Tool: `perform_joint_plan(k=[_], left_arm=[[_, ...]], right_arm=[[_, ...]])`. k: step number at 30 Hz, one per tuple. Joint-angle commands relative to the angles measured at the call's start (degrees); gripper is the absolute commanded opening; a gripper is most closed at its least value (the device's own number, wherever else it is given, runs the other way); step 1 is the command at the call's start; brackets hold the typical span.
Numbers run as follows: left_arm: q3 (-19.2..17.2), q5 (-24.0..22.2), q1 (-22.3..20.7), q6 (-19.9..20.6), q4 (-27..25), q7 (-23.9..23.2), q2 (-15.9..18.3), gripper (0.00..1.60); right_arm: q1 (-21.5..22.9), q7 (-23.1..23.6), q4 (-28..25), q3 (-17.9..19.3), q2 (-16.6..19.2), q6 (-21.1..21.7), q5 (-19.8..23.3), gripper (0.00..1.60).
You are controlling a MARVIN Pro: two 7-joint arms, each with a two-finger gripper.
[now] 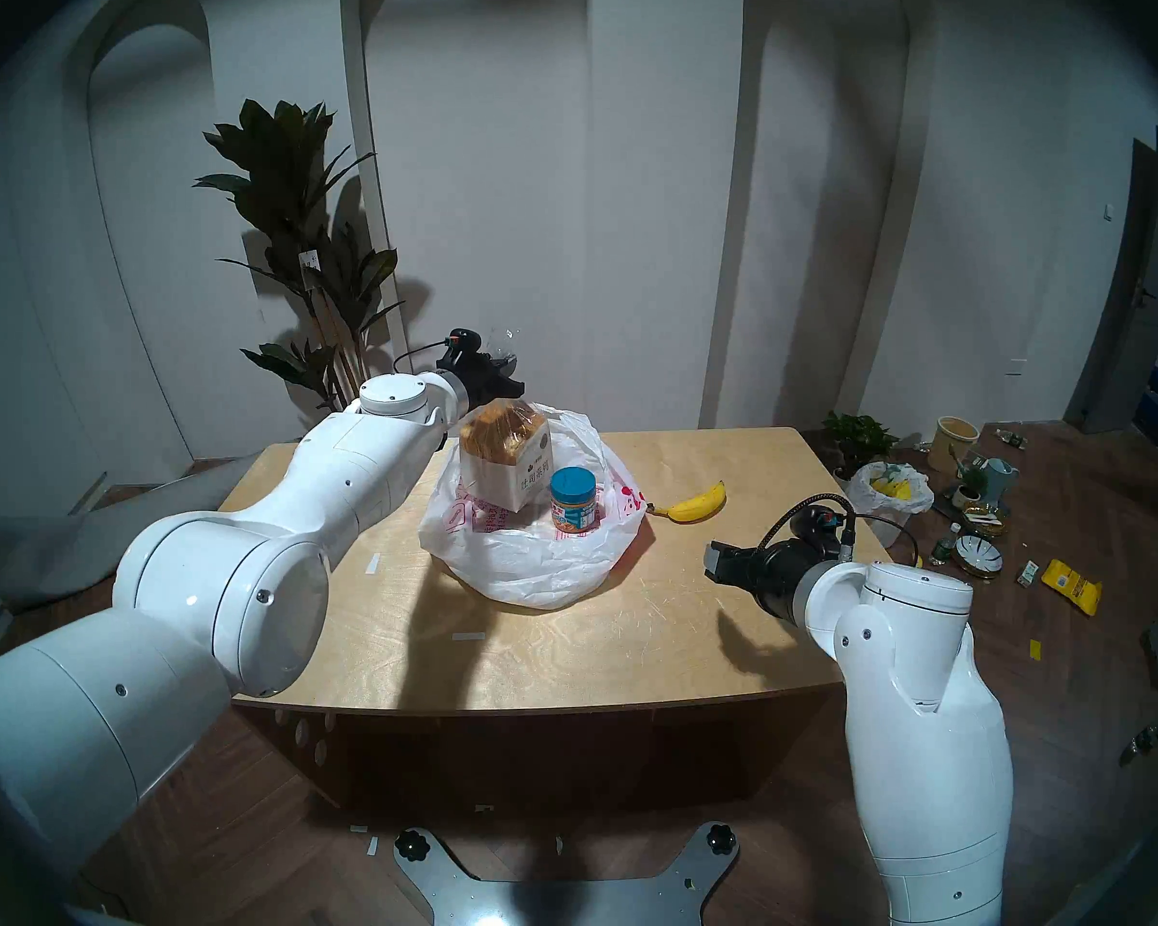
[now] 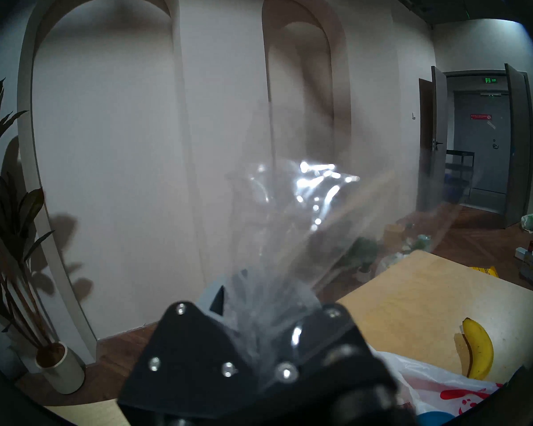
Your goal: Bag the groceries: heavy items first, fragile items on top
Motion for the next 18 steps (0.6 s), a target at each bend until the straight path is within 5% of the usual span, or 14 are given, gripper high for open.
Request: perform_joint_plan(k=[1,18], left_arm=[[-0.6,-0.5,-5.2,-3.0,-1.1,-0.5,-0.3,0.0],[-0.6,-1.0,-0.6,-12.3,1.5,-2.5,-3.3,0.0]], right_arm=[[0.2,0.1,-1.2,0.0,-0.2,-0.4,0.0,1.6],[-0.1,0.3,-1.5,0.1,-0.6,-0.7,-0.6,1.6]])
